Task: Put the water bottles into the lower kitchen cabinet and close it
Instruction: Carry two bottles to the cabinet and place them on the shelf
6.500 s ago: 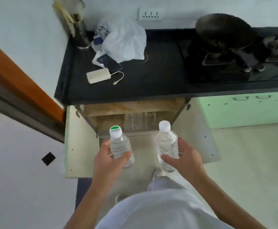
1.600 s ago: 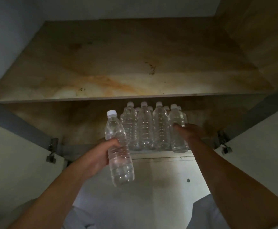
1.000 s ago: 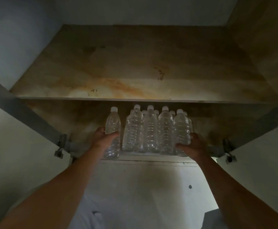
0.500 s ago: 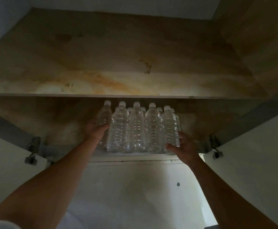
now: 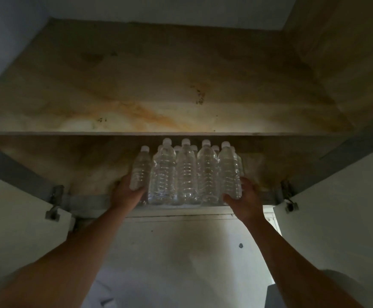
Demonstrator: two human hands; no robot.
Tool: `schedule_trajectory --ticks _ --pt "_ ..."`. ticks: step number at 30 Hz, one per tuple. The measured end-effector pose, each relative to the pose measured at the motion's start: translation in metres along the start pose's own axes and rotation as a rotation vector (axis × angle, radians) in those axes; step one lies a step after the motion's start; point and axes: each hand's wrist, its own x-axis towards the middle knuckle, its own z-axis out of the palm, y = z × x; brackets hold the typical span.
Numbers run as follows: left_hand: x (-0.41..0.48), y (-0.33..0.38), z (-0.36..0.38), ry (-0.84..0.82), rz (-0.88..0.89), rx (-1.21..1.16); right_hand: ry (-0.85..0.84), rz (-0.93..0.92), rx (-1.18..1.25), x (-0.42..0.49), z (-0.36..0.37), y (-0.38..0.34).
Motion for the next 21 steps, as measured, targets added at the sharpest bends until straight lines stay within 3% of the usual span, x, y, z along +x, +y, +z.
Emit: schedule_trajectory --ticks 7,12,17,21 --pt "-0.011 -0.013 -0.005 -0.081 0.04 0.115 -0.029 0.065 -0.047 0.006 0.002 -0.004" --pt "-0.021 -0.006 -0.006 -0.008 0.078 0.119 0.007 0.023 -0.114 0.002 0.005 -0.009" --pt "-0.046 0.02 -0.002 0.138 0.232 0.122 0.054 -0.048 -0.211 0.0 -0.003 -0.008" --pt "-0.055 0.03 0.012 0.006 0.381 0.283 0.05 -0.108 -0.27 -0.006 -0.002 -0.006"
